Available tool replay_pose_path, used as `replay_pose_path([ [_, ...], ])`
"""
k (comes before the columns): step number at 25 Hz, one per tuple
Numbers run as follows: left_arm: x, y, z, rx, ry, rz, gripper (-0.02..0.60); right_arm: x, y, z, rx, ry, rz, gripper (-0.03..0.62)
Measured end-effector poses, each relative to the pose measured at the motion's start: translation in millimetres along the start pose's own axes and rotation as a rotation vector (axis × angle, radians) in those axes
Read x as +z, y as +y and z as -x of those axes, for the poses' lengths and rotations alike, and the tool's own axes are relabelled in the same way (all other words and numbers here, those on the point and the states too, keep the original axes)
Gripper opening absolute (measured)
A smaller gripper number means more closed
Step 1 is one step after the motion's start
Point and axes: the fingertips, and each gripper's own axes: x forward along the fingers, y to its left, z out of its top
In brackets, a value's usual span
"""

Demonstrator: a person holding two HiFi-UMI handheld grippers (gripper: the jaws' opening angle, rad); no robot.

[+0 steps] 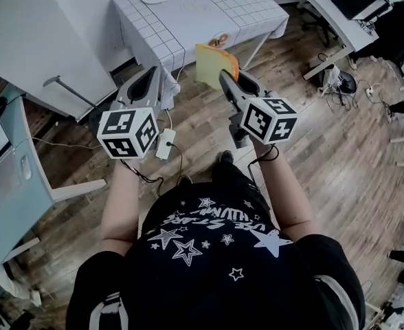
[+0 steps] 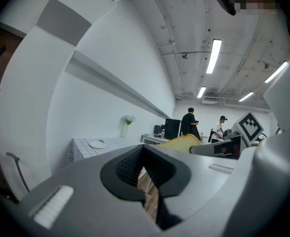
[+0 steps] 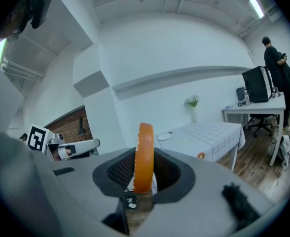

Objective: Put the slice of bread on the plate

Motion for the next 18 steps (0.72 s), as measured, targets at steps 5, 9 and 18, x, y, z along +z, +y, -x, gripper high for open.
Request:
replay_pose_path([
  [5, -1.5, -4.3, -10.6, 0.006, 0.003, -0.025, 0.009, 2.6, -13.2, -4.8, 0.014, -0.011, -0.004, 0.098],
  [9, -2.6, -5.0, -28.0, 0.043, 0.007, -0.035, 0.009, 5.4, -30.6, -16.6, 0.049, -0.008, -0.005, 0.097],
  [18, -5.7, -14.1, -94.7, 0.129, 0.042, -0.052, 0.008, 16.8, -104.6, -51.8, 0.123, 0.04, -0.032, 0.097],
])
